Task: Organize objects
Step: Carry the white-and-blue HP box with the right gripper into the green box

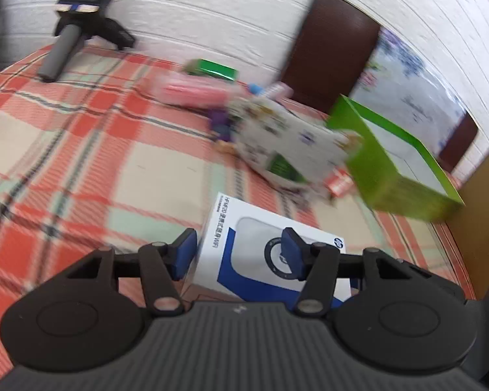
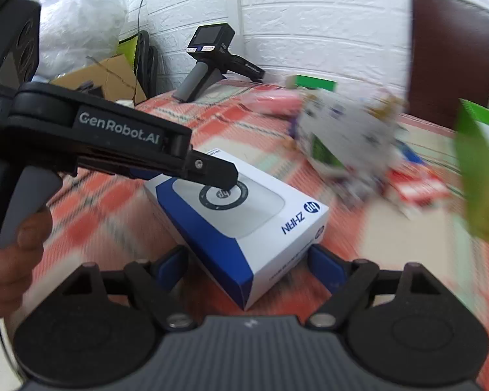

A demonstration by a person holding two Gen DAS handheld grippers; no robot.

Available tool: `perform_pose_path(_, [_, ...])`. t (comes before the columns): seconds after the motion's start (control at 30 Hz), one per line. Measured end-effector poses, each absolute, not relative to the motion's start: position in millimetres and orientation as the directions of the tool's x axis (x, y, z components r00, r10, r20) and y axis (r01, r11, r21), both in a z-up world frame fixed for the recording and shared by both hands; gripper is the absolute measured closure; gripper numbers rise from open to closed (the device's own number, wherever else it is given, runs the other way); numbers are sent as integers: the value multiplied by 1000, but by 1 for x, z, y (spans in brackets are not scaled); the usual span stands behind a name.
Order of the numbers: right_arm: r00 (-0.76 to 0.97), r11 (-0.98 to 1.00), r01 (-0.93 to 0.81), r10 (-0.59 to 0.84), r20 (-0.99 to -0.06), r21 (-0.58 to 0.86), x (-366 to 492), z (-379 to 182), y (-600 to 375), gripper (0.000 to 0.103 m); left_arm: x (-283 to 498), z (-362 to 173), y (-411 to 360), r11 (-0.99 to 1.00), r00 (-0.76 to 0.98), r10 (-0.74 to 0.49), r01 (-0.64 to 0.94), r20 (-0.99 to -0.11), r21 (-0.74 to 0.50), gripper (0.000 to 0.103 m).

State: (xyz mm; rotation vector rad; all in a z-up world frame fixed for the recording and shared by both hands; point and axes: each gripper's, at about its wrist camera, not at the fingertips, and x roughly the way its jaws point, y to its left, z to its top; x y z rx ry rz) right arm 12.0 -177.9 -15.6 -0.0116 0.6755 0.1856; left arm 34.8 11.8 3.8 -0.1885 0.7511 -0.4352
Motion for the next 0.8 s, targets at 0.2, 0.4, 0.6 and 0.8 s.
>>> perform_pose_path(0.2, [869, 999, 23, 4, -495, 48, -30, 13, -244, 19, 29, 47, -78, 838, 652, -535, 490, -538, -240, 44])
perform_pose_path(0.4, [921, 979, 202, -185, -342, 14, -25, 48, -335, 19, 66, 92, -184, 747, 629, -642, 642, -439, -172, 44])
perform_pose_path(0.6, [874, 939, 337, -340, -346, -72, 6, 41, -413, 18, 110, 77, -267, 729, 580, -647, 660, -495, -181, 44])
perform_pose_path(0.8, [854, 894, 448, -423, -304, 16, 1, 0, -445, 5, 126, 40, -296, 773, 597, -571, 622, -564, -124, 42])
